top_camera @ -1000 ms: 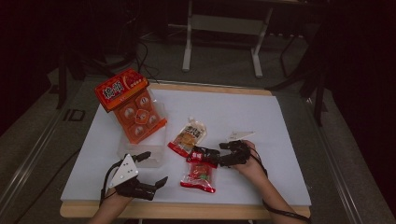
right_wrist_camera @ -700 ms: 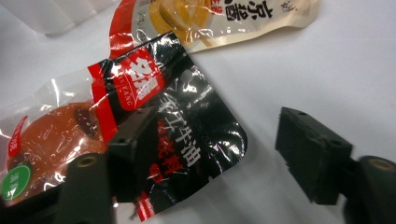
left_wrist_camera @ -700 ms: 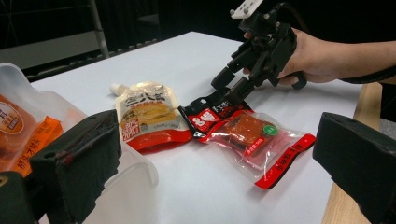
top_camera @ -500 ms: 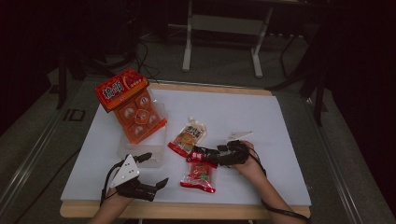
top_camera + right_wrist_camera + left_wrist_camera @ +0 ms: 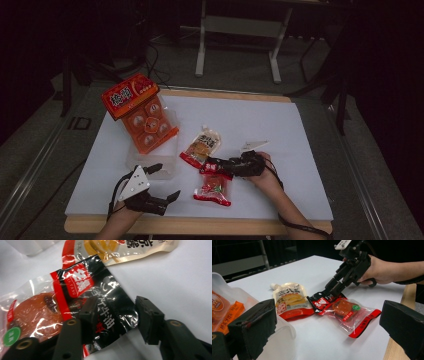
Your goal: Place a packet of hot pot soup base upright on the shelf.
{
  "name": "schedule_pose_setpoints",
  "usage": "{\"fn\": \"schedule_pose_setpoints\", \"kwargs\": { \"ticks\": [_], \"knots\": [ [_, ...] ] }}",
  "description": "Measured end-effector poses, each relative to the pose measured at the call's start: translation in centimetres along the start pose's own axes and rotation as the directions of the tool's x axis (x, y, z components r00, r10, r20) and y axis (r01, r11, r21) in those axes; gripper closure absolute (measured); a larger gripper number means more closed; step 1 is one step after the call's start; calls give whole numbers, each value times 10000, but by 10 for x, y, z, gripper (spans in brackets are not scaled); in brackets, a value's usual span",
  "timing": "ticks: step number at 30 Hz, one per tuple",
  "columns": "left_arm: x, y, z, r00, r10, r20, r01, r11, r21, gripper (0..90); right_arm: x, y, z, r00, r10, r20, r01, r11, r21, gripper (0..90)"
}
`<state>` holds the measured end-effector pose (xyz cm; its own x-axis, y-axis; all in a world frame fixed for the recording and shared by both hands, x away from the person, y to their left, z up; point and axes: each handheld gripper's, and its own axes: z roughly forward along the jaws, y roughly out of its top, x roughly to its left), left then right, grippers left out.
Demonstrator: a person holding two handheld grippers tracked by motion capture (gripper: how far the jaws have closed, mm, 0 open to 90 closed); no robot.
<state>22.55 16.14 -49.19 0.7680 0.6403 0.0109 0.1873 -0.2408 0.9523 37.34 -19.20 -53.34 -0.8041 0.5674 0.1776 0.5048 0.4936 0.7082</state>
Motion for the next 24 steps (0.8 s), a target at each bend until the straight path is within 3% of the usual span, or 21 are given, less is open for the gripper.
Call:
{"fn": "schedule_pose_setpoints", "kwargs": {
  "ticks": [4, 10, 22, 24],
  "knots": [
    [0, 0, 0, 10000, -3, -17, 3, 10000, 25, 15, 1, 1, -1, 9996, -138, 259, 136, 9999, 85, 655],
    [-1, 0, 1, 10000, -76, 37, 76, 10000, -44, 15, 3, 3, -3, 9983, -394, 438, 379, 9987, 344, 898],
    [-2, -1, 3, 9994, -272, 231, 278, 9993, -249, 15, 21, 17, -17, 9916, -1070, 732, 1064, 9943, 111, 900],
    [-2, 0, 2, 9999, -85, 123, 89, 9995, -311, 15, 24, 18, -20, 9878, -1285, 882, 1283, 9917, 83, 900]
  ]
}}
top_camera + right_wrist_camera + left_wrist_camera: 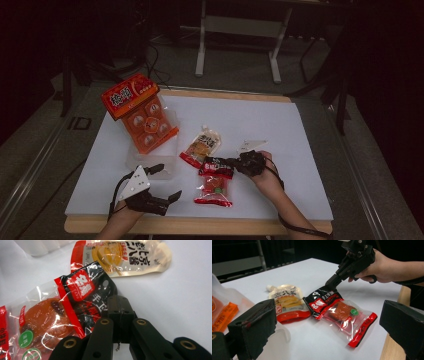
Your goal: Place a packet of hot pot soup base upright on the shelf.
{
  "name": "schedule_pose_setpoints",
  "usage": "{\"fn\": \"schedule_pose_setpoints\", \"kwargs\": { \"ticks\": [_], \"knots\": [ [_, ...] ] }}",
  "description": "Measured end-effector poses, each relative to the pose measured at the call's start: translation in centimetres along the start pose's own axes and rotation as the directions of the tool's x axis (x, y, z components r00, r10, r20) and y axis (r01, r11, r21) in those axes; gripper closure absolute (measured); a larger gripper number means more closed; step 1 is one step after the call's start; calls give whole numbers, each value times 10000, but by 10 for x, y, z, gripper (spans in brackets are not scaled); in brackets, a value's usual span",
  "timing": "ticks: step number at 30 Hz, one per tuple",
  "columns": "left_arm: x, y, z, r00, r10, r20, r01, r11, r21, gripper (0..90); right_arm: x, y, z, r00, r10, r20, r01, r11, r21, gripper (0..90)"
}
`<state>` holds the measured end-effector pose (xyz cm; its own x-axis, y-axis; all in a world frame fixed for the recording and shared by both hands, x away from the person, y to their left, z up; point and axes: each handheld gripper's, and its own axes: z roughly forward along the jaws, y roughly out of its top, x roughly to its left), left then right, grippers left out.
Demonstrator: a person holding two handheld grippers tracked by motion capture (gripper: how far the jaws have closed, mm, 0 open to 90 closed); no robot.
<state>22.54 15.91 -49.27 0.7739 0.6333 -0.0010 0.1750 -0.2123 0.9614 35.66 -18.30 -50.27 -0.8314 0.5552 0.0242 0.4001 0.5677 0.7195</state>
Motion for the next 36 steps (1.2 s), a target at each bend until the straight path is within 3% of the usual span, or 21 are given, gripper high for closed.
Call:
{"fn": "schedule_pose_setpoints", "kwargs": {
  "ticks": [11, 15, 18, 23, 27, 36],
  "knots": [
    [0, 0, 3, 9998, -66, 196, 66, 10000, 7, 17, 12, 10, -19, 9991, -423, 106, 428, 9976, -542, 900],
    [-2, 1, 5, 9998, -32, 175, 28, 9997, 222, 17, 16, 12, -27, 9987, -509, 83, 514, 9957, -771, 900],
    [-3, 2, 7, 9999, 42, -100, -37, 9987, 499, 17, 20, 13, -34, 9977, -657, 146, 668, 9936, -906, 900],
    [-6, 4, 9, 10000, 24, -41, -21, 9978, 666, 33, 30, 15, -46, 9941, -1030, 346, 1064, 9871, -1199, 900],
    [-7, 7, 11, 9999, -122, 26, 120, 9968, 786, 32, 33, 16, -51, 9937, -1071, 318, 1105, 9843, -1373, 900],
    [-9, 16, 21, 9984, -183, 543, 133, 9958, 909, 42, 57, 22, -70, 9826, -1813, 417, 1860, 9598, -2100, 900]
  ]
}}
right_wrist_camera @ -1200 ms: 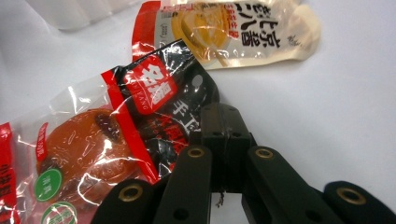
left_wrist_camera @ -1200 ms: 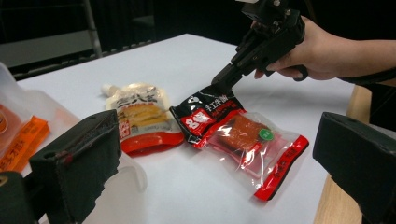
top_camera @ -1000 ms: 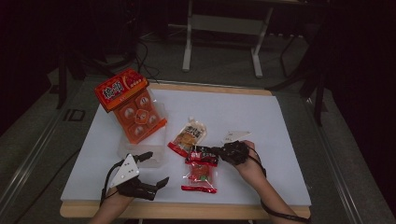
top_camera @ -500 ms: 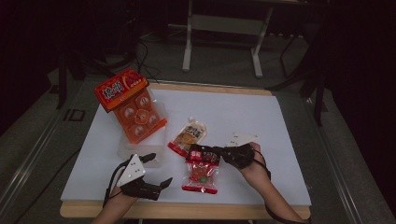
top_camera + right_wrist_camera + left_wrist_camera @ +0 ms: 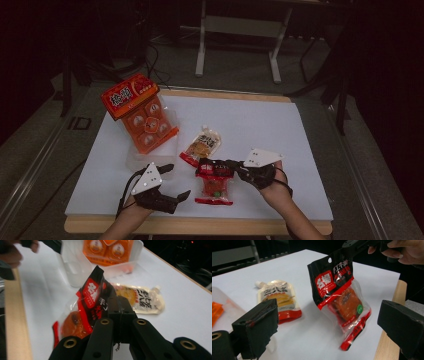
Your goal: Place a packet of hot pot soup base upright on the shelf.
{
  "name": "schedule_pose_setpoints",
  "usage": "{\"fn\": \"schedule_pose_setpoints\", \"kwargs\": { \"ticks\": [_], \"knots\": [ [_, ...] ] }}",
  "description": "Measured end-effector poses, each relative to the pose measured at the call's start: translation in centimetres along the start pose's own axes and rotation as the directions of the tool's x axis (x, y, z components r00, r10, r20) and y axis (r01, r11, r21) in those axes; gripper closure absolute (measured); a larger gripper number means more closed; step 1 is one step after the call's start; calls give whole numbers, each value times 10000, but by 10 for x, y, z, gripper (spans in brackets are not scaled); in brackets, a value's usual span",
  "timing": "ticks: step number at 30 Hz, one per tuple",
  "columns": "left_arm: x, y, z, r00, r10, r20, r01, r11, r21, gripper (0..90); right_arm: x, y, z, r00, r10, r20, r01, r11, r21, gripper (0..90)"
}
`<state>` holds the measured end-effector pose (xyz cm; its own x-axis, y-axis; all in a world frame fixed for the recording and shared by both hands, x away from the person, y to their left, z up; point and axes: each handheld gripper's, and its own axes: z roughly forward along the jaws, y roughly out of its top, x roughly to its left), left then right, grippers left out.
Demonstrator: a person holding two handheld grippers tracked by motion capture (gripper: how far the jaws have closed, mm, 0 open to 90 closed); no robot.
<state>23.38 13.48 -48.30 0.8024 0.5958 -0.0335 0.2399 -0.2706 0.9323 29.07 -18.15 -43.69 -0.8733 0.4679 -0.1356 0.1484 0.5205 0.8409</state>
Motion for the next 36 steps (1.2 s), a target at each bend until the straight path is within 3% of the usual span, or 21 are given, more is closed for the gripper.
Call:
{"fn": "schedule_pose_setpoints", "kwargs": {
  "ticks": [7, 9, 15, 20, 22, 25, 29, 30, 33, 35, 36],
  "knots": [
    [-5, 5, 6, 9988, 376, 311, -375, 9993, -54, 67, 12, 5, -9, 9991, -358, -216, 349, 9986, -404, 900],
    [-5, 6, 8, 9986, 326, 421, -324, 9995, -56, 79, 15, 5, -11, 9985, -511, -192, 502, 9977, -463, 900],
    [-2, 11, 16, 9975, 196, 678, -180, 9995, -253, 174, 21, 4, -17, 9979, -576, -293, 556, 9963, -660, 900],
    [1, 16, 23, 9922, 160, 1239, -114, 9992, -382, 315, 23, 4, -20, 9973, -590, -427, 557, 9956, -752, 900],
    [2, 19, 27, 9905, 249, 1354, -217, 9995, -250, 315, 24, 4, -20, 9973, -584, -438, 549, 9955, -767, 900],
    [5, 21, 31, 9867, 203, 1614, -156, 9994, -303, 383, 26, 5, -21, 9965, -675, -488, 633, 9945, -829, 900],
    [8, 23, 37, 9774, 278, 2094, -212, 9992, -339, 567, 27, 6, -21, 9959, -732, -537, 683, 9938, -873, 900],
    [9, 23, 38, 9789, 311, 2018, -249, 9991, -332, 578, 27, 6, -21, 9958, -735, -542, 687, 9940, -855, 900],
    [16, 24, 38, 9710, -126, 2388, 200, 9994, -287, 720, 26, 6, -22, 9962, -664, -568, 613, 9942, -884, 900],
    [18, 25, 39, 9670, -101, 2545, 159, 9997, -210, 787, 25, 5, -23, 9964, -537, -650, 474, 9944, -946, 900],
    [17, 25, 40, 9689, 47, 2475, -11, 9999, -144, 802, 25, 5, -23, 9964, -533, -651, 470, 9944, -951, 900]
  ]
}}
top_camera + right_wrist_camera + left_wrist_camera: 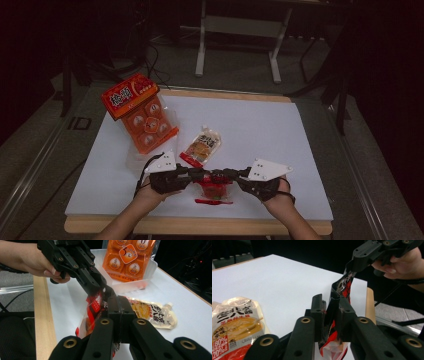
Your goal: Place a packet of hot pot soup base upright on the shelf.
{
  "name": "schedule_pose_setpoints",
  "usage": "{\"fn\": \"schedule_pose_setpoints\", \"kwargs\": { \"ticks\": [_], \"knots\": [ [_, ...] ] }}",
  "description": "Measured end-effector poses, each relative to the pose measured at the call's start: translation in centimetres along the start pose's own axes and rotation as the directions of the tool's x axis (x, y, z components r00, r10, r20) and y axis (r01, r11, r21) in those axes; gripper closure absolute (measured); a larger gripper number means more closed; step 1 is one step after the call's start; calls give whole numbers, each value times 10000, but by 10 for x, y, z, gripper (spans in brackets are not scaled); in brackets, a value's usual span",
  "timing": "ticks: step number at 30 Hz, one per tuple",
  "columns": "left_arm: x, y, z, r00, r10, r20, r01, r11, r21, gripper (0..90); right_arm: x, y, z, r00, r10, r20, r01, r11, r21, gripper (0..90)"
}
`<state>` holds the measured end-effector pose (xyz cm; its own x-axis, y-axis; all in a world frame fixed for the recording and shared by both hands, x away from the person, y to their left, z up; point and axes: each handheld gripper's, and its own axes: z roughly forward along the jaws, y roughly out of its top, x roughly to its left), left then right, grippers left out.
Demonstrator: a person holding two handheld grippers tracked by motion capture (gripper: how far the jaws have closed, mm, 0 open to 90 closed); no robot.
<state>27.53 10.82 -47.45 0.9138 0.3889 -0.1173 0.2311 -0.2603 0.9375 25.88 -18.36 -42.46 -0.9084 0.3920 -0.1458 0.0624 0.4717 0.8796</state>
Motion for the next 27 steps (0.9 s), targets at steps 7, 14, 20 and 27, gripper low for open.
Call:
{"fn": "schedule_pose_setpoints", "kwargs": {
  "ticks": [7, 14, 20, 27],
  "knots": [
    [0, 3, 2, 9985, 550, 55, -552, 9981, 273, 871, -2, -2, 1, 9999, 140, -82, -140, 9999, 2, 900],
    [1, 6, 1, 9974, 688, 206, -691, 9975, 115, 882, -6, -5, -2, 9982, 564, -196, -567, 9983, -138, 899],
    [2, 15, -2, 9958, 799, 439, -805, 9967, 118, 886, -10, -4, -7, 9967, 776, -239, -786, 9961, -399, 835],
    [1, 31, -12, 9918, 1236, 328, -1232, 9923, -143, 885, -16, 0, -20, 9916, 1262, -285, -1283, 9876, -905, 617]
  ]
}}
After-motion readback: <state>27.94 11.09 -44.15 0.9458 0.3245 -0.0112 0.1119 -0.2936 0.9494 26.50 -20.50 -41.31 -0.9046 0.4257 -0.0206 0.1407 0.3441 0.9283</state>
